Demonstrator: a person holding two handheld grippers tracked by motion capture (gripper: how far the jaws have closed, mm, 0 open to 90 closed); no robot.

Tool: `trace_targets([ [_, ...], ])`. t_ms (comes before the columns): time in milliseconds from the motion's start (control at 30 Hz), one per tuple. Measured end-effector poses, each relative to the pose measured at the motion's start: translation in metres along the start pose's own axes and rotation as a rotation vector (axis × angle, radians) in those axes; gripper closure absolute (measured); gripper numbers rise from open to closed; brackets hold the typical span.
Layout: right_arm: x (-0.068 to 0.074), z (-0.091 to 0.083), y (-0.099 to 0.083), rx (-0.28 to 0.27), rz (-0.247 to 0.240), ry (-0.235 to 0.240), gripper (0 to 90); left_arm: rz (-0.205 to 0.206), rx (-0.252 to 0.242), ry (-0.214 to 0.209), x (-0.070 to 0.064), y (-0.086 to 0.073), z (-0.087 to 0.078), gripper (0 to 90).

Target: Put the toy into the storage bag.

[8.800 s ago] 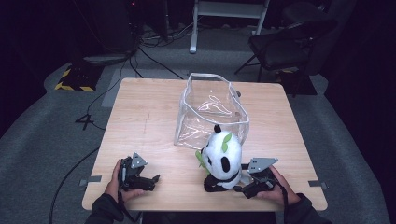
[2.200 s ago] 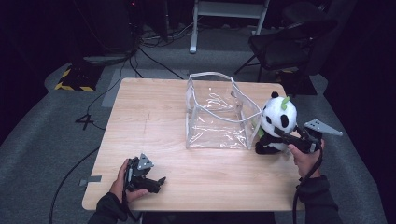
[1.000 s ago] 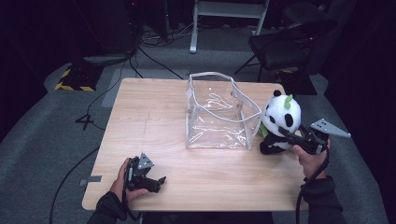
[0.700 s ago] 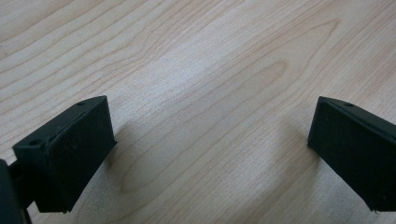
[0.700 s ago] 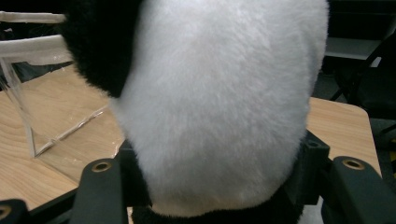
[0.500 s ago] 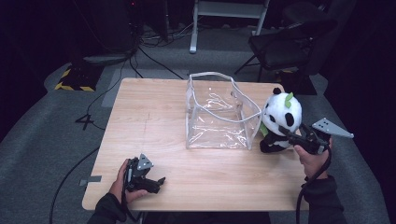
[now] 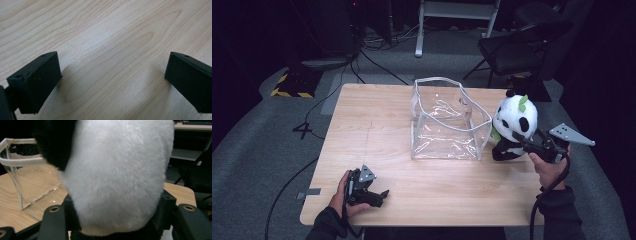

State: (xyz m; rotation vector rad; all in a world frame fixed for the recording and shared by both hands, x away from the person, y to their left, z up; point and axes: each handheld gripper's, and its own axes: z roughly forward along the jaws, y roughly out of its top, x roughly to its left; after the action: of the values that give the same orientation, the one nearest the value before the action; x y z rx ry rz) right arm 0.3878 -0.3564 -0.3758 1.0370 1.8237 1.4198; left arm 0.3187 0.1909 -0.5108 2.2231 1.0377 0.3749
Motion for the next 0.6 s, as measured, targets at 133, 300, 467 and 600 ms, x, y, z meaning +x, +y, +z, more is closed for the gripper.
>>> trace_targets([
  [133,0.000,-0.004,0.008,-0.023,0.002,0.006,39.6,-0.002,0.001,0.002,0.000,0.000,0.000,0.5],
  [300,0.000,-0.007,0.018,-0.036,-0.010,-0.001,39.6,-0.002,0.001,0.002,0.000,0.000,0.000,0.5],
  [467,-0.001,-0.010,0.028,-0.054,-0.012,-0.003,39.6,-0.002,0.001,0.002,0.000,0.000,0.000,0.5],
  [600,0.000,-0.012,0.038,-0.068,-0.023,-0.004,39.5,-0.002,0.001,0.002,0.000,0.000,0.000,0.5],
])
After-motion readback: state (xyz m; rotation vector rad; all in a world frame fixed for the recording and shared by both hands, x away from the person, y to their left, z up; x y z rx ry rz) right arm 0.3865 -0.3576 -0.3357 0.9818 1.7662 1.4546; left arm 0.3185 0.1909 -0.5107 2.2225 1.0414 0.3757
